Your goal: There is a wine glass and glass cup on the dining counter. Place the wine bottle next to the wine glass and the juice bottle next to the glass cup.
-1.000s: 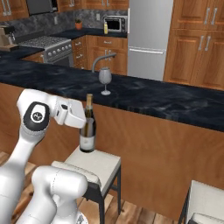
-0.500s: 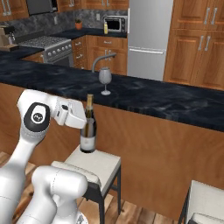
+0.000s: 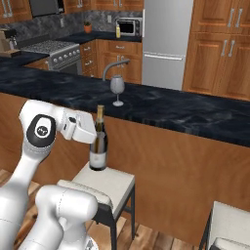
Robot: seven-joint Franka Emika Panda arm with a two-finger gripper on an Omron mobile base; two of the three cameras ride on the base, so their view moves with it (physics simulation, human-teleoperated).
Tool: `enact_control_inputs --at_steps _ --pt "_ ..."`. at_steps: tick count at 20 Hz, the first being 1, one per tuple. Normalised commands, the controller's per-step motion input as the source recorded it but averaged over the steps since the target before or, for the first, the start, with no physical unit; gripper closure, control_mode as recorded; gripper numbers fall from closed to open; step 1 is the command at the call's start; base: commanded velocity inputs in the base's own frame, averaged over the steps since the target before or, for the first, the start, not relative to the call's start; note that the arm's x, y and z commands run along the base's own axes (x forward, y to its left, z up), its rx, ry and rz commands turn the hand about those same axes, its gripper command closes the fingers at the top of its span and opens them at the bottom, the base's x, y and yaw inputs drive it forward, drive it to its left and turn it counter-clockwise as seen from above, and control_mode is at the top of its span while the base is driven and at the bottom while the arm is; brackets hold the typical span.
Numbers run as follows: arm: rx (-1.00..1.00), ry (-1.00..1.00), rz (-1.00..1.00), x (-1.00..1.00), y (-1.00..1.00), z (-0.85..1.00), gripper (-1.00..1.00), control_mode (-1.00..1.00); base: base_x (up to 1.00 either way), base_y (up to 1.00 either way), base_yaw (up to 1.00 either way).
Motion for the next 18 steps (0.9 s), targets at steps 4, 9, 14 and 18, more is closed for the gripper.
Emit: enact_control_inputs --at_steps 4,9,14,18 --pt "0.0 0.02 0.0 0.0 0.12 0.23 1.0 -1.0 0.0 0.0 0.0" --pt "0.0 0.0 0.02 0.01 0.2 0.34 1.0 -1.0 0.0 0.0 0.0" --pt "0.0 0.0 0.04 0.16 0.28 0.32 1.0 -1.0 0.0 0.0 0.0" --pt "0.0 -0.04 0.03 0.37 0.39 0.27 1.0 -1.0 0.0 0.0 0.0"
